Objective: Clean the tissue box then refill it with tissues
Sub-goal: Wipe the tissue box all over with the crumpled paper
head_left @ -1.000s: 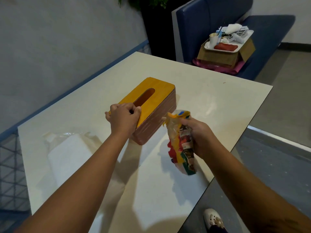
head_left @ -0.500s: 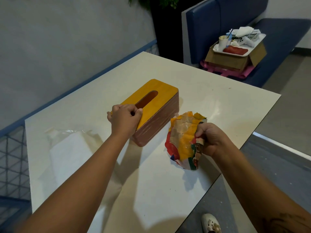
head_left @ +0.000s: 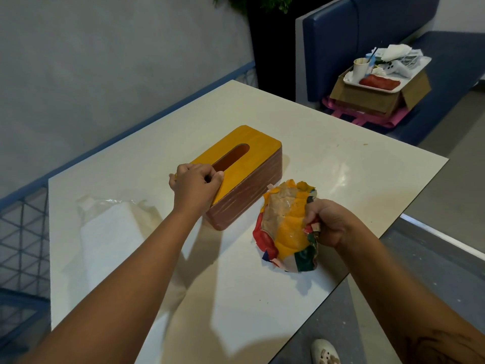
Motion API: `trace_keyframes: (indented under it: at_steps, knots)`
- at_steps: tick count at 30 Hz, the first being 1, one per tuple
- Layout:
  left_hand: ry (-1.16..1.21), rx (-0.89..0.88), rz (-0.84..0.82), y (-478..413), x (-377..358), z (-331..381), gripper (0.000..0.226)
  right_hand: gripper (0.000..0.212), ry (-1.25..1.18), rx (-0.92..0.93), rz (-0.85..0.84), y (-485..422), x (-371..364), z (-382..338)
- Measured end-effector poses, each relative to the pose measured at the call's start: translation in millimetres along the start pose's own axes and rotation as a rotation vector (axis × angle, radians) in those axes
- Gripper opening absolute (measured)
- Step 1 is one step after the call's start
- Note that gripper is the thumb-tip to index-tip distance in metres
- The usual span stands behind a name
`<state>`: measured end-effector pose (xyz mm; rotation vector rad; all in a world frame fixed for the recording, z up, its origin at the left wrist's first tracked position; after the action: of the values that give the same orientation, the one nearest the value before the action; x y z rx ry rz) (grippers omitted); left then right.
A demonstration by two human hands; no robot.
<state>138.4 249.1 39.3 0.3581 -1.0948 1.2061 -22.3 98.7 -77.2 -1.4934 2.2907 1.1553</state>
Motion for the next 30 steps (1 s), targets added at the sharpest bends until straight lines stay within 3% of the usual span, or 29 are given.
trace_keyframes:
  at_steps: [2,4,8,12,21,30]
  knots:
    - [-0.002,-0.002,0.003,-0.2,0.1,-0.1,0.029,0.063,-0.045,0.003,-0.108,2.4,-2.4,-3.9]
    - [-0.003,-0.001,0.008,-0.4,0.5,-0.4,0.029,0.057,-0.057,0.036,-0.082,2.5,-0.9,-10.1]
    - [0.006,0.008,0.011,-0.9,0.8,-0.5,0.029,0.029,-0.136,0.211,0.254,-1.5,19.1,-26.0]
    - [0.004,0.002,0.017,-1.1,-0.5,-1.4,0.030,0.048,-0.096,0.418,0.523,4.0,13.6,-40.6]
    - [0.011,-0.021,0.016,-3.1,-3.0,-3.6,0.030,0.033,0.016,0.546,0.602,-3.3,-41.3,-25.7]
    - [-0.010,-0.036,0.012,-3.5,-2.7,-2.3,0.030,0.031,-0.057,0.568,0.504,8.3,-72.5,9.3]
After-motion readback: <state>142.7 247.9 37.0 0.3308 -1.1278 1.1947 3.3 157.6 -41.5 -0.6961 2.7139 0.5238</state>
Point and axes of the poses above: each hand's wrist, its own y-axis away from the middle knuckle, its own x-axis out of the back of the hand, z = x × y, the point moved 8 cm from there along -y, towards the middle knuckle, and after that the axes turned 7 degrees about z, right-handed, at the moved point
